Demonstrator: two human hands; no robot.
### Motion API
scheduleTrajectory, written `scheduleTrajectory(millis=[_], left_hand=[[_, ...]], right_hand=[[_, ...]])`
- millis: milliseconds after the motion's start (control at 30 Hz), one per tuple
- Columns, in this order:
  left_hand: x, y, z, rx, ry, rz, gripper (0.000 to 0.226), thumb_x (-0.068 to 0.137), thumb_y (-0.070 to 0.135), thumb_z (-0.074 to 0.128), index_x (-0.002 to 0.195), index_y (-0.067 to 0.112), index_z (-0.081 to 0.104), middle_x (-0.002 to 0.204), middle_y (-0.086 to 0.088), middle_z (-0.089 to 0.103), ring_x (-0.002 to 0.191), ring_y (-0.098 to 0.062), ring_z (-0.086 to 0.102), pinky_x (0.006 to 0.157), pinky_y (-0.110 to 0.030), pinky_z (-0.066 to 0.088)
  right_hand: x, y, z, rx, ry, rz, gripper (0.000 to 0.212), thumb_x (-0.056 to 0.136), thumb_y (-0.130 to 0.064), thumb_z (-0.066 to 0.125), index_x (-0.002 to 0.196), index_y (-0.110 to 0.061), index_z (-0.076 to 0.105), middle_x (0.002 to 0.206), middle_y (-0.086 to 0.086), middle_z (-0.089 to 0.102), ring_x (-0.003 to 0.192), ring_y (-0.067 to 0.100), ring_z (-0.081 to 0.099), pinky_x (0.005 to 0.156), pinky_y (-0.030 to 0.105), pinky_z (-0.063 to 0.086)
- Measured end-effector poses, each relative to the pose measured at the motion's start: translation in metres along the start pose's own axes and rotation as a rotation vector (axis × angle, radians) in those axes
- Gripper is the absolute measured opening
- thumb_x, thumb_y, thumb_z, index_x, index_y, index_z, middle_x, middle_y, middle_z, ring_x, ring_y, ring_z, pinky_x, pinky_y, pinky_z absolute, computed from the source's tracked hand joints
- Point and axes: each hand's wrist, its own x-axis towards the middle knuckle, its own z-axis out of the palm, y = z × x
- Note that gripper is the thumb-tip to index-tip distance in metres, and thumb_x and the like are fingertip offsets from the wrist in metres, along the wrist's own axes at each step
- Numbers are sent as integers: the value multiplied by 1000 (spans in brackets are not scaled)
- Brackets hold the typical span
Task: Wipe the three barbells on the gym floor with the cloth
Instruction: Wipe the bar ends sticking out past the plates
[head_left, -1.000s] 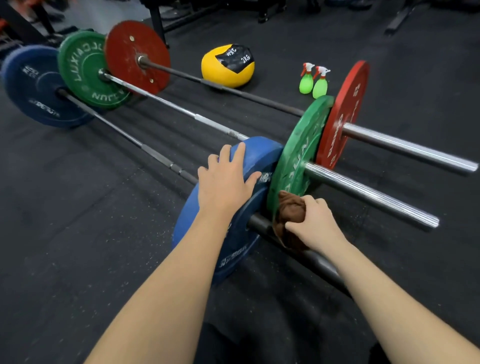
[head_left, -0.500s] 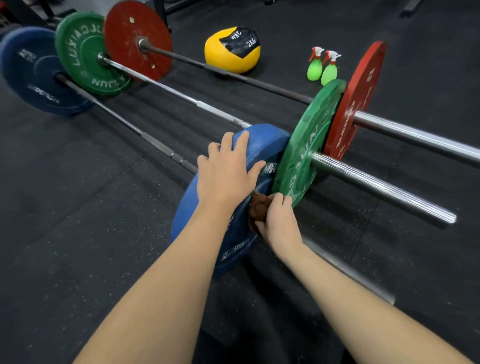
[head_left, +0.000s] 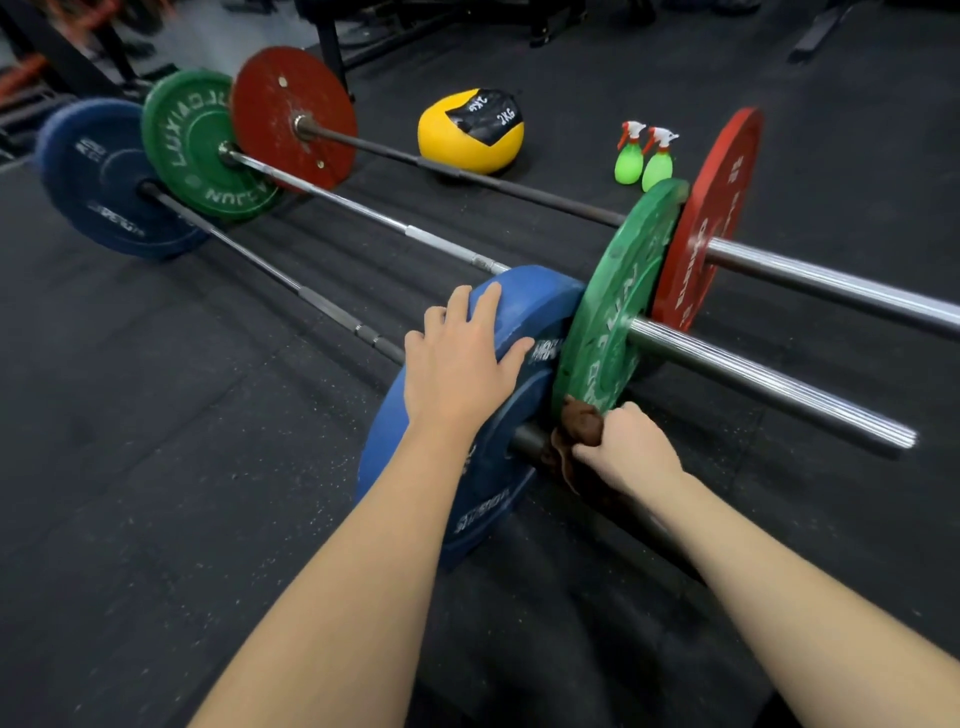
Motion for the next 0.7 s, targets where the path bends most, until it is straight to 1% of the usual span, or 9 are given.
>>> scheduleTrajectory(millis=[33,100,167,233,367,467,567,700], left_hand=[[-1,-2,1,-2,4,-2,69,98,65,47,156,27,35,155,-1,43,120,-31,53,86,-45,47],[-5,-4,1,-8,16,-3,69,98,64,47,155,27,36,154,-1,43,119,-31,53,86,-45,48],[-9,-6,2,-14,29,-4,68,98,64,47,154,27,37,153,-2,44,117,-31,53,84,-45,48],[-13,-8,2,-14,44,-1,67,98,64,48,153,27,38,152,-2,45,116,-31,55,83,-45,48],[-18,-11,2,-12,61,-9,67,98,64,48,153,26,39,152,-3,46,117,-31,55,84,-46,50],[-21,-14,3,-12,73,-9,68,98,65,47,154,27,39,153,-1,45,118,-31,55,85,-46,50],[-23,-17,4,-12,78,-11,68,98,65,48,154,27,39,153,-1,45,117,-31,55,84,-45,50],[-24,-18,4,-19,82,-10,68,97,65,49,153,27,41,152,-2,47,114,-30,56,81,-44,50]], right_hand=[[-2,3,-2,-10,-21,1,50,86,-46,70,116,-6,64,107,9,50,108,37,61,87,38,50],[-7,7,-2,-36,-43,-4,46,86,-46,70,113,-10,63,113,10,52,108,36,61,87,38,50],[-10,8,3,-42,-50,-28,42,88,-44,69,115,-13,61,115,10,52,110,36,59,90,39,50],[-11,5,10,-44,-47,-74,42,89,-39,68,119,-12,58,117,12,52,112,38,57,95,40,48],[-10,-14,23,-155,1,-213,47,94,-35,65,129,-8,49,128,15,48,118,37,50,102,40,39],[-9,-33,34,-172,29,-298,50,95,-33,64,134,-8,47,131,14,46,120,34,46,104,39,37],[-5,-44,40,-165,32,-315,52,93,-31,65,136,-7,46,132,13,47,119,34,46,104,39,36],[-2,-44,35,-136,6,-304,56,92,-34,68,136,-9,46,133,12,48,120,34,47,103,39,38]])
